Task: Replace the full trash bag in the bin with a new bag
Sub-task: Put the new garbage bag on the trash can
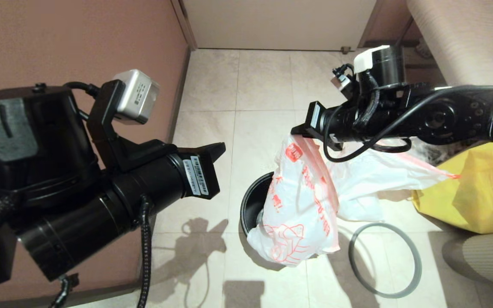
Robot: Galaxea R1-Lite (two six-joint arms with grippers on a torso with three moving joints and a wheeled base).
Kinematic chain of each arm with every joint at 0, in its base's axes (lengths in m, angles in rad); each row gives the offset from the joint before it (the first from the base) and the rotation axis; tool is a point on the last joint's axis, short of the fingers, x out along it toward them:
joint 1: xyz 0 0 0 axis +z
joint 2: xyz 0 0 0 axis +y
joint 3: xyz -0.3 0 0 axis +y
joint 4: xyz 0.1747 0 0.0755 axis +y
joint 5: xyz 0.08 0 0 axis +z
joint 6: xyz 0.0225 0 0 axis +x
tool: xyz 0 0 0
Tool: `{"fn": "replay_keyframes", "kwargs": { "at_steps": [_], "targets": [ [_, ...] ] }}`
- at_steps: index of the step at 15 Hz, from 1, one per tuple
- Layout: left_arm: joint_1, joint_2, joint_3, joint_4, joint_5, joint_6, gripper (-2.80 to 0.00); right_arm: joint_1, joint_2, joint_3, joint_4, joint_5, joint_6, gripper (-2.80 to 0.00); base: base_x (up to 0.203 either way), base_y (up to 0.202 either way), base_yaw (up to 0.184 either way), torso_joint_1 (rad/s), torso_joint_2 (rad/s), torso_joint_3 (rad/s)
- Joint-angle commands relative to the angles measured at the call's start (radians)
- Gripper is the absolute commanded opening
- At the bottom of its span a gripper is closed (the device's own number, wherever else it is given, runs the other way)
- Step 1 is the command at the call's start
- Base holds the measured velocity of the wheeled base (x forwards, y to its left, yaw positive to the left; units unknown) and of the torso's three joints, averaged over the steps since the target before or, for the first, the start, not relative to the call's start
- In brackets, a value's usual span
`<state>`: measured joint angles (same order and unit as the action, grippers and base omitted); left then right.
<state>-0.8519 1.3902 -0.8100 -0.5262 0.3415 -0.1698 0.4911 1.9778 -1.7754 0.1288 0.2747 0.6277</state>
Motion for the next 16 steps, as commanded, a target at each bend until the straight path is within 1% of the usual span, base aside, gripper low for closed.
{"fn": "replay_keyframes", "kwargs": {
  "at_steps": [1,3,5,6,8,10,11,12,13,14,16],
  "targets": [
    [0.005,-0.01,-0.003,-0.002,0.002,0.0,-2.8,-0.003,-0.03,-0.036,0.011,0.002,0.003,-2.8,0.0,0.0,0.0,0.0,0.0,0.0],
    [0.004,-0.024,-0.005,0.0,0.002,0.001,-2.8,-0.015,-0.049,-0.08,0.026,0.0,0.003,-2.8,0.0,0.0,0.0,0.0,0.0,0.0],
    [0.005,-0.03,-0.005,0.0,0.002,0.006,-2.8,-0.031,-0.058,-0.139,0.096,0.0,0.002,-2.8,0.0,0.0,0.0,0.0,0.0,0.0],
    [0.005,-0.028,-0.004,0.002,0.002,0.006,-2.8,-0.032,-0.061,-0.147,0.118,0.0,0.0,-2.8,0.0,0.0,0.0,0.0,0.0,0.0],
    [0.013,-0.026,-0.005,0.002,0.002,0.007,-2.8,-0.042,-0.078,-0.155,0.115,0.0,0.0,-2.8,0.0,0.0,0.0,0.0,0.0,0.0],
    [0.014,-0.028,-0.003,0.004,0.001,0.01,-2.8,-0.053,-0.08,-0.195,0.12,0.001,0.0,-2.8,0.0,0.0,0.0,0.0,0.0,0.0],
    [0.014,-0.027,0.0,0.02,0.0,0.018,-2.8,-0.054,-0.085,-0.196,0.117,0.001,0.0,-2.8,0.0,0.0,0.0,0.0,0.0,0.0],
    [0.016,-0.027,0.0,0.064,-0.007,0.02,-2.8,-0.054,-0.089,-0.196,0.116,0.003,-0.002,-2.8,0.0,0.0,0.0,0.0,0.0,0.0],
    [0.027,-0.026,0.0,0.126,-0.046,0.019,-2.8,-0.054,-0.094,-0.196,0.117,0.003,-0.006,-2.8,0.0,0.0,0.0,0.0,0.0,0.0],
    [0.055,-0.019,0.001,0.166,-0.125,0.015,-2.8,-0.054,-0.095,-0.196,0.114,0.003,-0.006,-2.8,0.0,0.0,0.0,0.0,0.0,0.0],
    [0.115,-0.006,0.009,0.245,-0.335,-0.011,-2.8,-0.051,-0.1,-0.196,0.11,0.005,-0.006,-2.8,0.0,0.0,0.0,0.0,0.0,0.0]
  ]
}}
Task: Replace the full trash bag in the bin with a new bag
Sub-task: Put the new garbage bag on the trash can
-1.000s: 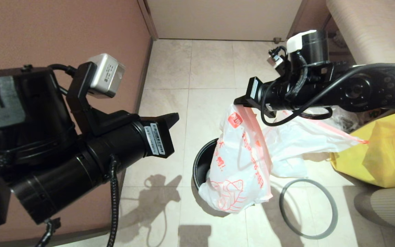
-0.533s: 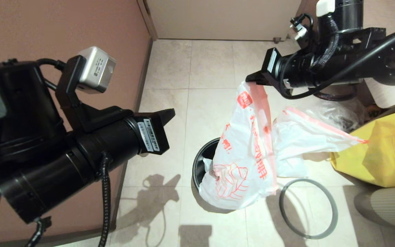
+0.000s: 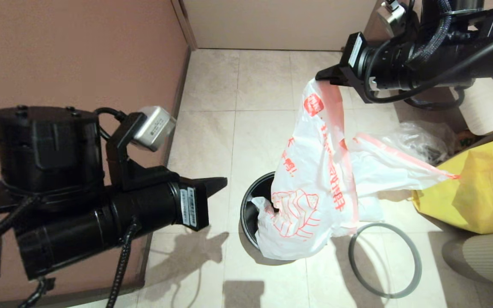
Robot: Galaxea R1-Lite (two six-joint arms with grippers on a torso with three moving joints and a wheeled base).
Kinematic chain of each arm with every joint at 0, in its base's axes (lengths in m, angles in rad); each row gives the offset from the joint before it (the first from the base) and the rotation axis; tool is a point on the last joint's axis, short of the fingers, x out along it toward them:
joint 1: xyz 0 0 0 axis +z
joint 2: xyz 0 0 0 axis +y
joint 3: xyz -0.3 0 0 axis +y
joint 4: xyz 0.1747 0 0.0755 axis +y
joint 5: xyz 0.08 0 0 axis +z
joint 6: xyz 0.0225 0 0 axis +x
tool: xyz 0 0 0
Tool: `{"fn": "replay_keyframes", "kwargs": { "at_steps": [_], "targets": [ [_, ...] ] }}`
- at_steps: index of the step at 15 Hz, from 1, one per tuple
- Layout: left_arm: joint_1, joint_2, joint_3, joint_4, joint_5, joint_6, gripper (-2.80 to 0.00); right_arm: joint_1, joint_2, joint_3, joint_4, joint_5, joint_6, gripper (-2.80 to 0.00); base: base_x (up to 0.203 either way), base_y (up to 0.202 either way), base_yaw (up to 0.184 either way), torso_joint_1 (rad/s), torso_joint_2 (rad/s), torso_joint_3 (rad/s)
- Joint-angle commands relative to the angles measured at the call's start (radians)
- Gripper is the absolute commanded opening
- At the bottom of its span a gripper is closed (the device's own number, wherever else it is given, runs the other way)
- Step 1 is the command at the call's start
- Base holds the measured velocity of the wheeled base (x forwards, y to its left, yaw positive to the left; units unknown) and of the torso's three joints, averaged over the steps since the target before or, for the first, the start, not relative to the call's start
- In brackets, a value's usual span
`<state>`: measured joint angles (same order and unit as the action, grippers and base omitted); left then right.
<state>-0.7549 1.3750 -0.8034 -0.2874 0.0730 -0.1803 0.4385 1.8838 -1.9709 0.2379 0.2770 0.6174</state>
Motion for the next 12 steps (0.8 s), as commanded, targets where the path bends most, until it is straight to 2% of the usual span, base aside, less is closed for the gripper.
{"fn": "replay_keyframes", "kwargs": {
  "at_steps": [1,2,4,6,7,9,11,12],
  "targets": [
    [0.051,0.02,0.006,0.038,-0.16,-0.01,-2.8,0.007,0.0,0.0,0.001,0.002,0.004,-2.8,0.0,0.0,0.0,0.0,0.0,0.0],
    [0.088,0.055,0.015,0.057,-0.241,-0.014,-2.8,0.009,0.012,0.0,0.001,0.002,0.004,-2.8,0.0,0.0,0.0,0.0,0.0,0.0],
    [0.13,0.184,0.029,0.057,-0.359,-0.015,-2.8,0.003,0.065,-0.001,-0.002,0.022,0.004,-2.8,0.0,0.0,0.0,0.0,0.0,0.0],
    [0.155,0.346,0.033,-0.001,-0.412,-0.01,-2.8,-0.005,0.104,0.005,-0.002,0.046,0.003,-2.8,0.0,0.0,0.0,0.0,0.0,0.0],
    [0.161,0.433,0.032,-0.072,-0.411,-0.002,-2.8,-0.006,0.117,0.005,-0.006,0.048,0.004,-2.8,0.0,0.0,0.0,0.0,0.0,0.0],
    [0.157,0.587,0.005,-0.253,-0.369,0.016,-2.8,-0.004,0.132,0.003,-0.012,0.059,0.004,-2.8,0.0,0.0,0.0,0.0,0.0,0.0],
    [0.124,0.715,-0.045,-0.335,-0.324,0.039,-2.8,-0.006,0.144,0.001,-0.035,0.072,0.004,-2.8,0.0,0.0,0.0,0.0,0.0,0.0],
    [0.11,0.765,-0.056,-0.358,-0.317,0.081,-2.8,-0.006,0.145,0.001,-0.037,0.073,0.002,-2.8,0.0,0.0,0.0,0.0,0.0,0.0]
  ]
}}
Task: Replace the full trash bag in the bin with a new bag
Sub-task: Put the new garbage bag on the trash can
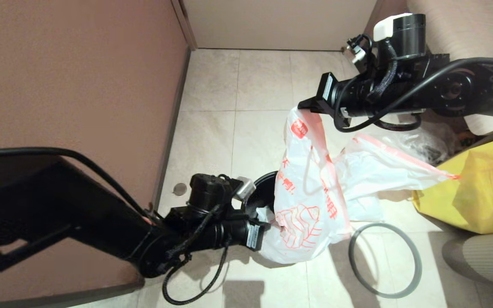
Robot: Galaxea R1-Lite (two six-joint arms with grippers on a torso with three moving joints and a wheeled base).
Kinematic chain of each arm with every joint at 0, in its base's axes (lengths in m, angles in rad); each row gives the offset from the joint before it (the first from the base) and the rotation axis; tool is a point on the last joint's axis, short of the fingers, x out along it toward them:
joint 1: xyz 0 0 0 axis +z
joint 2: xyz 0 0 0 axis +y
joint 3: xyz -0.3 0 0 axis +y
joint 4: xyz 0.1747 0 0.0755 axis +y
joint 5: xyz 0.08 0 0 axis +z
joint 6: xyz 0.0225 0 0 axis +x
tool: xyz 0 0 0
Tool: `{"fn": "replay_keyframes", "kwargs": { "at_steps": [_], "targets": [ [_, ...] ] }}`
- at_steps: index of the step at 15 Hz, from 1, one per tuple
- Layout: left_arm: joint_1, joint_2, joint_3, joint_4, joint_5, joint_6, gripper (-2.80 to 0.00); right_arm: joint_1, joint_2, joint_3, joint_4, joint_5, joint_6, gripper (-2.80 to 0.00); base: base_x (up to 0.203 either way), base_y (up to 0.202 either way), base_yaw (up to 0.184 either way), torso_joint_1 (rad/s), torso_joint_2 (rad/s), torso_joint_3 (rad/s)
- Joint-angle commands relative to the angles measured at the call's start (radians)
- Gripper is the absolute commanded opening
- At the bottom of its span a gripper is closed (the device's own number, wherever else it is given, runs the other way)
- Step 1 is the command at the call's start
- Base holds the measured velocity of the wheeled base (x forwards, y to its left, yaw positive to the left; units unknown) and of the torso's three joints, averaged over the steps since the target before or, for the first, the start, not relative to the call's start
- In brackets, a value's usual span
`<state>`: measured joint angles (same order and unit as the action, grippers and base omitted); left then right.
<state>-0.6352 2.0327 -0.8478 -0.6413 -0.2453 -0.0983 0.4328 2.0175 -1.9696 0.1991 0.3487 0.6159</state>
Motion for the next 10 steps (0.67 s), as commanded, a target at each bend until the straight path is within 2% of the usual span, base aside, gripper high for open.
{"fn": "replay_keyframes", "kwargs": {
  "at_steps": [1,2,3,4,7,10],
  "targets": [
    [-0.017,0.159,-0.015,-0.035,-0.005,0.07,-2.8,0.0,0.014,0.0,0.002,0.003,-0.002,-2.8,0.0,0.0,0.0,0.0,0.0,0.0],
    [-0.02,0.202,-0.004,-0.102,-0.023,0.139,-2.8,-0.002,0.019,-0.001,0.001,0.003,-0.014,-2.8,0.0,0.0,0.0,0.0,0.0,0.0],
    [-0.024,0.232,0.028,-0.225,-0.044,0.186,-2.8,-0.006,0.018,-0.004,0.0,0.003,-0.018,-2.8,0.0,0.0,0.0,0.0,0.0,0.0],
    [-0.031,0.254,0.073,-0.332,-0.056,0.213,-2.8,-0.011,0.018,-0.006,-0.003,0.005,-0.021,-2.8,0.0,0.0,0.0,0.0,0.0,0.0],
    [-0.056,0.253,0.236,-0.575,-0.063,0.231,-2.8,-0.023,0.017,-0.006,-0.007,0.027,-0.036,-2.8,0.0,0.0,0.0,0.0,0.0,0.0],
    [-0.075,0.21,0.366,-0.81,-0.028,0.235,-2.8,-0.023,0.015,-0.006,-0.007,0.027,-0.037,-2.8,0.0,0.0,0.0,0.0,0.0,0.0]
  ]
}}
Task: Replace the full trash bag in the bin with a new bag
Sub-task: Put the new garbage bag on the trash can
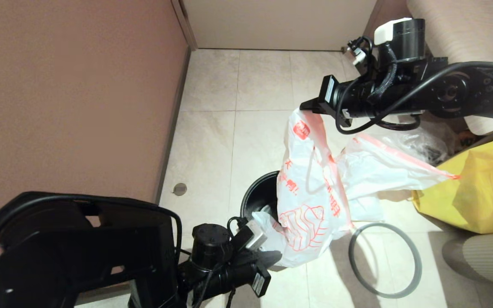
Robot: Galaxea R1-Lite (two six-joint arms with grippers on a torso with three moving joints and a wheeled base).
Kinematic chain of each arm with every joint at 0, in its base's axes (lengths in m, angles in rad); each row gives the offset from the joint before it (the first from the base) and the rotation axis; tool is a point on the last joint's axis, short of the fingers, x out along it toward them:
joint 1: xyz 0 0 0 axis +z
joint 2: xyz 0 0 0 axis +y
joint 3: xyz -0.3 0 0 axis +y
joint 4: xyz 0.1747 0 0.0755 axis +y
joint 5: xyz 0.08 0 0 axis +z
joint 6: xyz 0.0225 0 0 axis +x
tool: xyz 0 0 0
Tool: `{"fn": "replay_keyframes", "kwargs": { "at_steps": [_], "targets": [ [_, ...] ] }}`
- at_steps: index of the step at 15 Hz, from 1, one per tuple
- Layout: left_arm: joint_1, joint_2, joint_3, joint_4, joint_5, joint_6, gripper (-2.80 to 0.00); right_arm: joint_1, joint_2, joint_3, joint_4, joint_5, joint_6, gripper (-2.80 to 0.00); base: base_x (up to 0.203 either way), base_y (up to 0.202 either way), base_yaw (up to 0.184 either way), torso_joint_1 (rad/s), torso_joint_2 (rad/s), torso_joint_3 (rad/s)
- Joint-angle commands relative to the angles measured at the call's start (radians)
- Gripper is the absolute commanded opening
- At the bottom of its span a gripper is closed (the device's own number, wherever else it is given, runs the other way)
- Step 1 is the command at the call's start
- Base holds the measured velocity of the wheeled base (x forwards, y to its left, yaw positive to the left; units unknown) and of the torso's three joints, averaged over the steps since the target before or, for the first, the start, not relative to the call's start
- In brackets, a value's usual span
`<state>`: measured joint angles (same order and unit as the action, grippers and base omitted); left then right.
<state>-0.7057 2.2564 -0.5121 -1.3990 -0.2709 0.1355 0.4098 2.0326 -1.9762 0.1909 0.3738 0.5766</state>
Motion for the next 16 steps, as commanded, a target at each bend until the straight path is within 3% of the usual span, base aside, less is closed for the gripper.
{"fn": "replay_keyframes", "kwargs": {
  "at_steps": [1,5,9,11,14,16],
  "targets": [
    [-0.006,-0.033,0.052,-0.079,0.005,0.001,-2.8,0.001,0.0,0.0,0.001,0.004,0.003,-2.8,0.0,0.0,0.0,0.0,0.0,0.0],
    [-0.038,-0.02,0.071,-0.088,-0.009,-0.001,-2.8,0.001,0.001,-0.001,0.001,0.003,0.002,-2.8,0.0,0.0,0.0,0.0,0.0,0.0],
    [-0.028,0.045,-0.061,-0.066,-0.14,0.002,-2.8,-0.006,-0.002,-0.001,0.001,0.005,-0.021,-2.8,0.0,0.0,0.0,0.0,0.0,0.0],
    [-0.028,0.052,-0.154,0.02,-0.188,0.003,-2.8,-0.014,0.0,-0.001,0.001,0.008,-0.037,-2.8,0.0,0.0,0.0,0.0,0.0,0.0],
    [-0.01,0.116,-0.338,0.154,-0.197,0.017,-2.8,-0.016,0.0,-0.001,0.001,0.008,-0.059,-2.8,0.0,0.0,0.0,0.0,0.0,0.0],
    [0.031,0.13,-0.463,0.409,-0.18,0.086,-2.8,-0.016,0.001,-0.001,0.001,0.013,-0.067,-2.8,0.0,0.0,0.0,0.0,0.0,0.0]
  ]
}}
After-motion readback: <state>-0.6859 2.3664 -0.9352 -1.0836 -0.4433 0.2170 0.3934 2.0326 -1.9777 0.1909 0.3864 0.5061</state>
